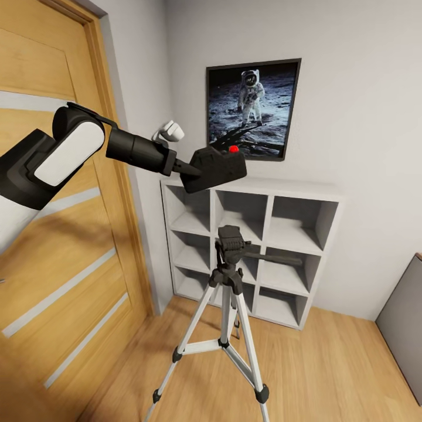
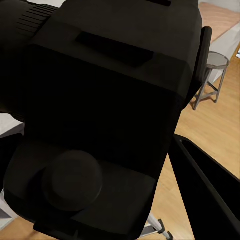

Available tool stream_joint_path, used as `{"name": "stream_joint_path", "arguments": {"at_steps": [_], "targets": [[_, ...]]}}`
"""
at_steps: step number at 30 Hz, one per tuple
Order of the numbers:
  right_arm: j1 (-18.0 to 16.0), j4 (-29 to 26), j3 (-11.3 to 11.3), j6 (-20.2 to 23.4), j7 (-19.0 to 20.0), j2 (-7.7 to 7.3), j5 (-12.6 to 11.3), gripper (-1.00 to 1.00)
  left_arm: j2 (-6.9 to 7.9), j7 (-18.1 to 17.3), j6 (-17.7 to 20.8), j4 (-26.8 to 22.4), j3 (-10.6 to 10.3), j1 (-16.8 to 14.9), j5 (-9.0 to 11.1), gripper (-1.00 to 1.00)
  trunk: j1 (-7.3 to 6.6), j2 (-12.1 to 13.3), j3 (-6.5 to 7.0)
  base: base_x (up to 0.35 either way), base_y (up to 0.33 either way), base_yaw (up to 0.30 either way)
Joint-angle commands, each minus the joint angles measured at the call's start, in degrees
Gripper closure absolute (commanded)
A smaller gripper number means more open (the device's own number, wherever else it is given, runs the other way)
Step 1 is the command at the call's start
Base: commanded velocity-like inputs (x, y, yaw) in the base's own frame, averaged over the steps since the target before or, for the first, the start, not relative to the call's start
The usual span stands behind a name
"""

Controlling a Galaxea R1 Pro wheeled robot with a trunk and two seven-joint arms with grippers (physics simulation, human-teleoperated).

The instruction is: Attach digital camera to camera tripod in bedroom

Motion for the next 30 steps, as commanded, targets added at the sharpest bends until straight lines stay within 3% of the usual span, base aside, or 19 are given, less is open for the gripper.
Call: {"name": "stream_joint_path", "arguments": {"at_steps": [1,8,14,18,24,30], "targets": [[-0.1,0.3,-0.3,-0.5,0.1,0.0,-0.3,-1.0,0.01,-0.4,0.0,0.0,-0.2,-0.1,-0.2,1.0,0.04,-0.1,-0.14,0.0,0.0,0.0],[-0.1,0.3,-0.2,-0.5,0.1,0.0,-0.3,-1.0,-0.16,-0.4,0.0,0.1,-0.9,-0.1,-0.2,1.0,0.04,-0.1,-0.14,0.0,0.0,0.0],[-0.1,0.2,0.0,-0.4,0.1,0.0,0.0,-1.0,-0.8,-0.4,0.0,0.5,-4.3,-0.1,-0.2,1.0,0.04,-0.1,-0.14,0.0,0.0,0.0],[-0.1,-0.4,0.0,-0.4,0.0,0.0,0.1,-1.0,-1.14,-0.4,0.0,0.6,-5.0,-0.1,-0.2,1.0,0.04,-0.1,-0.14,0.0,0.0,0.0],[-0.1,-9.1,0.2,-0.6,0.0,-0.99,0.3,-1.0,-2.23,-0.4,0.0,0.6,-5.3,-0.1,-0.2,1.0,0.04,-0.1,-0.14,0.0,0.0,0.0],[-0.2,-13.8,0.3,-0.8,0.1,-2.2,0.4,-1.0,-2.57,-0.4,0.0,0.6,-5.3,-0.1,-0.1,1.0,0.04,-0.1,-0.14,0.0,0.0,0.0]]}}
